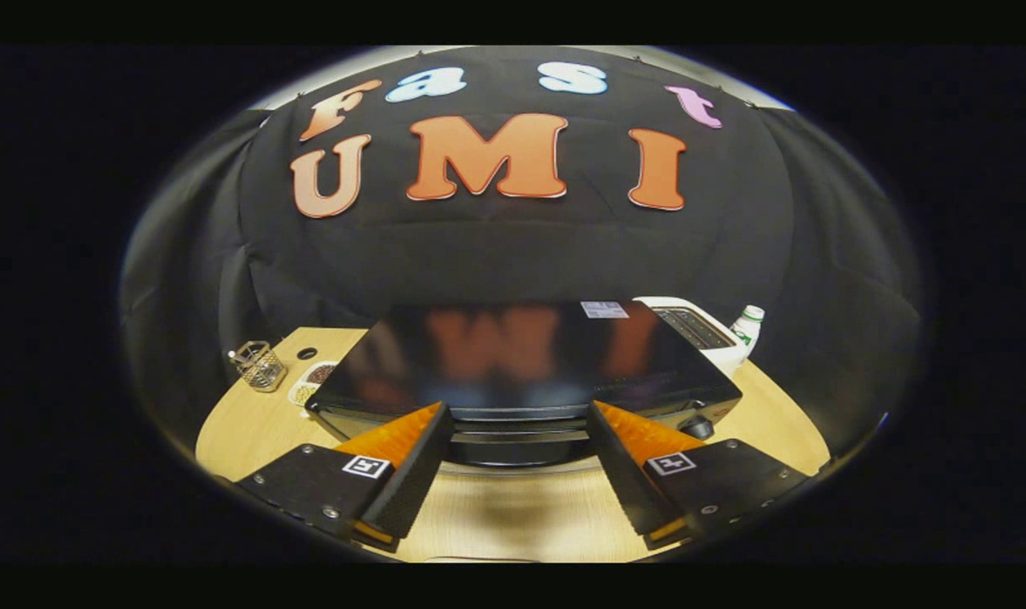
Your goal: Open the toaster oven, put the food inside, and close the toaster oven door.
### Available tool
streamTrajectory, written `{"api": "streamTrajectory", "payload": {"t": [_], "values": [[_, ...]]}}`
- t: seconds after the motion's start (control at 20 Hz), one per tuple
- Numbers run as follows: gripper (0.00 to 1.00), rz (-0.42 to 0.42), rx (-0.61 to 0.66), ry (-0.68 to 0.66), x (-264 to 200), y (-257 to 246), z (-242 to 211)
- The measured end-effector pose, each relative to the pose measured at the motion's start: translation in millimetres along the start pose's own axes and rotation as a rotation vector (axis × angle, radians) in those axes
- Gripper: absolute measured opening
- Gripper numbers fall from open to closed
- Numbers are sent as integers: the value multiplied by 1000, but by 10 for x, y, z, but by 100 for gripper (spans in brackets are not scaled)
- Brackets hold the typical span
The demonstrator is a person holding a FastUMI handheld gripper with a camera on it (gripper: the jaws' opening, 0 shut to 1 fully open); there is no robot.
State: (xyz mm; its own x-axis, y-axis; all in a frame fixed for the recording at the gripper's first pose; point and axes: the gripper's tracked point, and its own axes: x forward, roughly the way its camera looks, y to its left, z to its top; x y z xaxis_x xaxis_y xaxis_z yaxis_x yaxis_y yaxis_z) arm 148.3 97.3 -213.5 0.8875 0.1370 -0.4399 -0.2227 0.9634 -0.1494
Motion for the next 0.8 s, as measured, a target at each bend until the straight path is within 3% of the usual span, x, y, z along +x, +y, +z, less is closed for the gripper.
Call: {"api": "streamTrajectory", "payload": {"t": [0.8], "values": [[94,-47,31,36,-622,-52,-710]]}}
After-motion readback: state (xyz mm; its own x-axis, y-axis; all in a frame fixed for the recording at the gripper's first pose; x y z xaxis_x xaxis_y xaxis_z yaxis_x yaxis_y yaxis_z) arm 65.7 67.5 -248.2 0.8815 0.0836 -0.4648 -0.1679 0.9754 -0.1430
